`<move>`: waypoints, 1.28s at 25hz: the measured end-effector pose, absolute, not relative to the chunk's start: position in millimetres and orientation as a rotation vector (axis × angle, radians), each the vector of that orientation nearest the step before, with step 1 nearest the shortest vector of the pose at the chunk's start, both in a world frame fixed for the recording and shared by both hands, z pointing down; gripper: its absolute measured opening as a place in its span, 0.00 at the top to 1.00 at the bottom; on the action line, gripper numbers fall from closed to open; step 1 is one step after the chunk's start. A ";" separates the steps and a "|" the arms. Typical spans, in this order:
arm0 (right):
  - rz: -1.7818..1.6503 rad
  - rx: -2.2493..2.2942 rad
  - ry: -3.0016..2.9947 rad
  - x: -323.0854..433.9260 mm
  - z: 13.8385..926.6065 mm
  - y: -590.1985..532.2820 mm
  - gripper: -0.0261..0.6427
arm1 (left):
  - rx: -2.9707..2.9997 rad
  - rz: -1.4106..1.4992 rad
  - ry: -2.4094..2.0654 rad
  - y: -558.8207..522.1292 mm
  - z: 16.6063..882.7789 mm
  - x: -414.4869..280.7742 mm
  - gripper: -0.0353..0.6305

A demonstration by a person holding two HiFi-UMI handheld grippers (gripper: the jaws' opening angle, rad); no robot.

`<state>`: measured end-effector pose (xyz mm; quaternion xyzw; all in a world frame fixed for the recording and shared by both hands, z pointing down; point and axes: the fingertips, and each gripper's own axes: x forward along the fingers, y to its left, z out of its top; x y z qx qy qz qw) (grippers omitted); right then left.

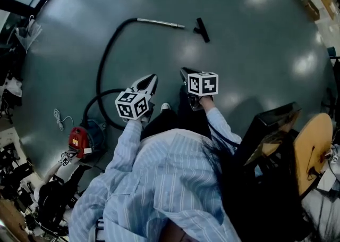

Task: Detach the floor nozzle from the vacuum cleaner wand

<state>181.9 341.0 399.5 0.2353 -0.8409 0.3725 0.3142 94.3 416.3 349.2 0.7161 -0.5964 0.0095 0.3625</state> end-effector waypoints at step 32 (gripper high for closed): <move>0.852 0.602 -2.253 433.9 386.8 562.8 0.92 | 1.936 -0.099 -1.566 594.0 329.6 338.2 0.93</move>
